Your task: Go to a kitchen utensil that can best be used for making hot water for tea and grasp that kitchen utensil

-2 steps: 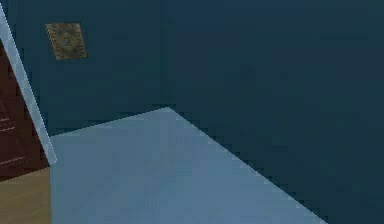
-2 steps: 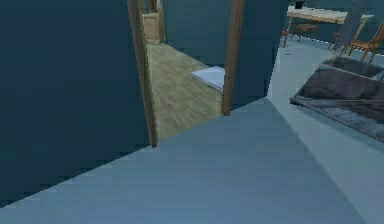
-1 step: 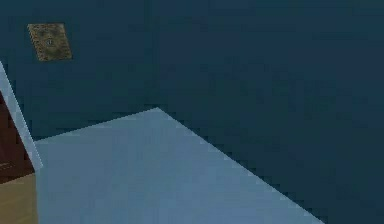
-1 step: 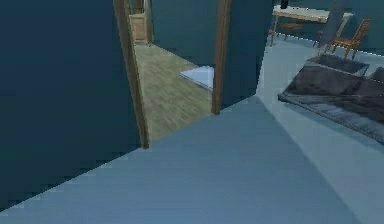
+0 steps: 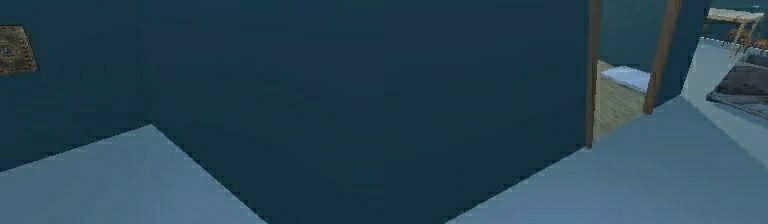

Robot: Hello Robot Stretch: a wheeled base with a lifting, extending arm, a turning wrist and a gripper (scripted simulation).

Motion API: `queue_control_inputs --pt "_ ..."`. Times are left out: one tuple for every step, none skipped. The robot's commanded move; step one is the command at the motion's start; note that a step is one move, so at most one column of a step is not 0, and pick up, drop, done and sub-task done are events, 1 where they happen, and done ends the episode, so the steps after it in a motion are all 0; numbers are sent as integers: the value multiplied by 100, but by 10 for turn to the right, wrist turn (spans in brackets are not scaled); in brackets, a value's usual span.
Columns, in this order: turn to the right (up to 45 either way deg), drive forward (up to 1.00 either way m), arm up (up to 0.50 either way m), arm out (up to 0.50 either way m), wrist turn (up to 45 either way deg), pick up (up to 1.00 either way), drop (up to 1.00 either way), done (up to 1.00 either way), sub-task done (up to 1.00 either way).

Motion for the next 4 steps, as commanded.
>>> queue_control_inputs --pt "-450 0 0 0 0 0 0 0 0" --pt "-210 0 0 0 0 0 0 0 0" --pt "0 100 0 0 0 0 0 0 0" --pt "-450 0 0 0 0 0 0 0 0"
